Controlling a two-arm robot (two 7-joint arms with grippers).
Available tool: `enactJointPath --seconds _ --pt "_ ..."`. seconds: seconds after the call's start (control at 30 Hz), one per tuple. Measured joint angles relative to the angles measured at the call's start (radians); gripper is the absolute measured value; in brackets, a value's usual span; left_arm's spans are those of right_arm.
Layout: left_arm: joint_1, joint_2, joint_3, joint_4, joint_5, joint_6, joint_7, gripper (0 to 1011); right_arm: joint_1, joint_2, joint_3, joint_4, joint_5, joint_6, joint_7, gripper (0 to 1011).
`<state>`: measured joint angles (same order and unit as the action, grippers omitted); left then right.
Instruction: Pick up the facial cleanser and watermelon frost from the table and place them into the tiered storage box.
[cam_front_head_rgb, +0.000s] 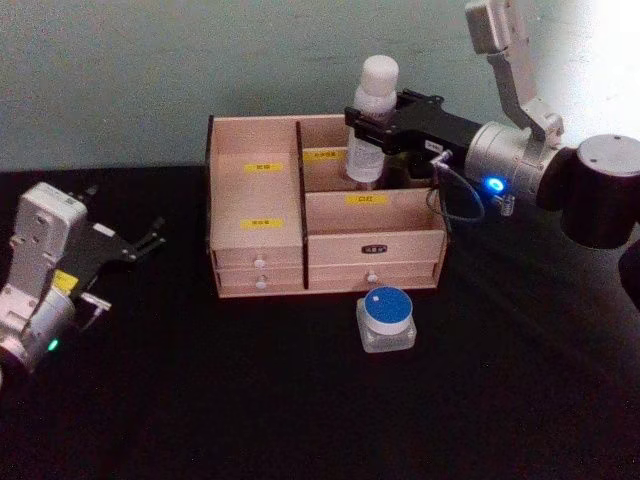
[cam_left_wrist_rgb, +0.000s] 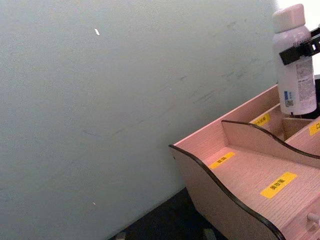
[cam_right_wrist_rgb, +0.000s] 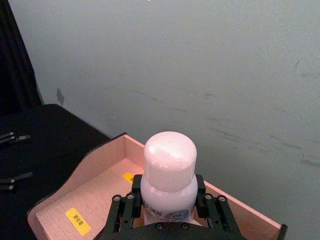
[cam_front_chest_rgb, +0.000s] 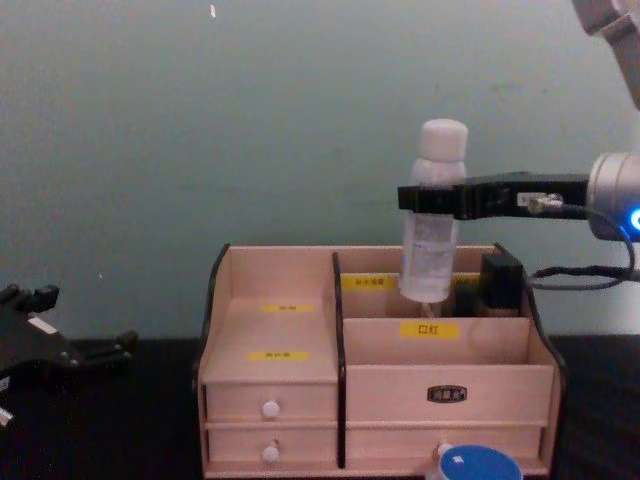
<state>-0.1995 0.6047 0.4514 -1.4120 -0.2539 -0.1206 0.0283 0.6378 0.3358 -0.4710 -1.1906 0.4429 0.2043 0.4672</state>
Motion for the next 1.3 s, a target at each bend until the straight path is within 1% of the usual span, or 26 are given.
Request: enactJointPath --seconds 0.17,0.6,0.97,1.3 --pt "0.000 0.000 0.000 0.000 0.000 0.000 0.000 1001 0.019 -0.020 -0.010 0.035 -0.010 -0.006 0.009 593" --pt "0.000 0.000 0.000 0.000 0.000 0.000 0.000 1001 0.048 -0.056 -0.020 0.097 -0.034 -0.025 0.014 593" --pt "0.000 0.000 0.000 0.000 0.000 0.000 0.000 1001 0.050 -0.075 -0.023 0.131 -0.056 -0.041 0.017 593" --pt "0.000 0.000 0.000 0.000 0.000 0.000 0.000 1001 0.049 -0.084 -0.023 0.145 -0.065 -0.043 0.026 593"
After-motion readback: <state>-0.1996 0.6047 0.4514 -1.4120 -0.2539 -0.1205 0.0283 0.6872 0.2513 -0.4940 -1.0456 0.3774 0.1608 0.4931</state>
